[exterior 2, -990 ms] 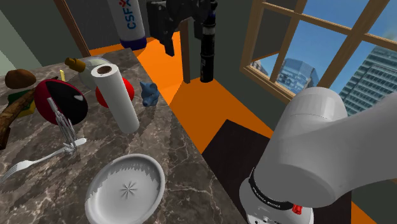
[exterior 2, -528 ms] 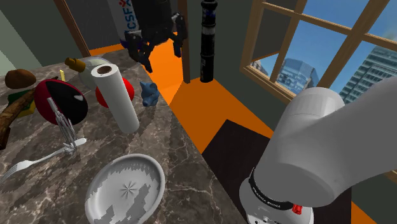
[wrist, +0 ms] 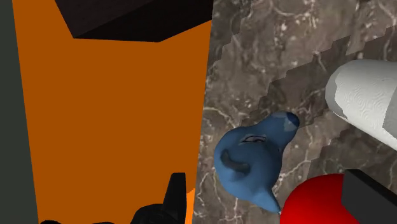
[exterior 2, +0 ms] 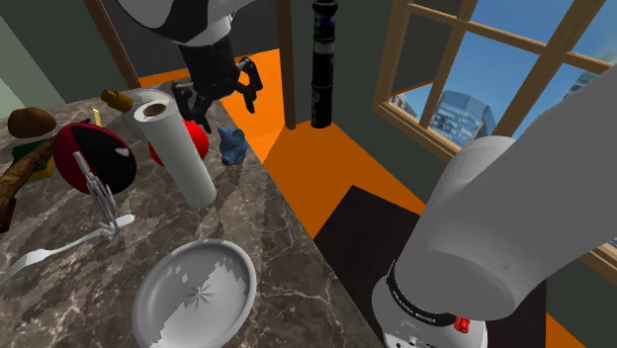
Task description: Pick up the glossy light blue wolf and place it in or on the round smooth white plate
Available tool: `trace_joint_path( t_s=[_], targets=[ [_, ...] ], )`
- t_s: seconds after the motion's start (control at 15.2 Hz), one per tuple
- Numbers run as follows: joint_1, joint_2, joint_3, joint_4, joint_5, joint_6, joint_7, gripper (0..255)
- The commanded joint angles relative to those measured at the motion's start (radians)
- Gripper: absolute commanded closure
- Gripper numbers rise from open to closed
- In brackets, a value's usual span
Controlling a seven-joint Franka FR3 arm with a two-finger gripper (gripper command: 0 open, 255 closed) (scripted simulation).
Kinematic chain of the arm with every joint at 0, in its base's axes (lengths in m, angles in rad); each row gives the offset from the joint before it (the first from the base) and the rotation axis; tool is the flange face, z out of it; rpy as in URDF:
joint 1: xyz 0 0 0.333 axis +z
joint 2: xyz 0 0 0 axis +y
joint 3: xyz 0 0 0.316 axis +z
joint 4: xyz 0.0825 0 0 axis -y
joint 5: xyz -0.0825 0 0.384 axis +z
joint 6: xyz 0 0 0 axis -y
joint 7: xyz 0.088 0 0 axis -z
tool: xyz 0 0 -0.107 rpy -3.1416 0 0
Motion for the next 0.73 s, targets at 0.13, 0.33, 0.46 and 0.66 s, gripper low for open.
trace_joint_path(
  t_s=[0.13,0.33,0.46,0.66],
  targets=[
    [-0.005,0.046,0.001,-0.01,-0.006,0.058,0.014,0],
    [-0.007,0.065,0.0,-0.035,-0.011,0.101,0.017,0],
    [-0.009,0.075,-0.001,-0.047,-0.014,0.124,0.018,0],
    [-0.009,0.076,-0.001,-0.047,-0.014,0.124,0.018,0]
  ],
)
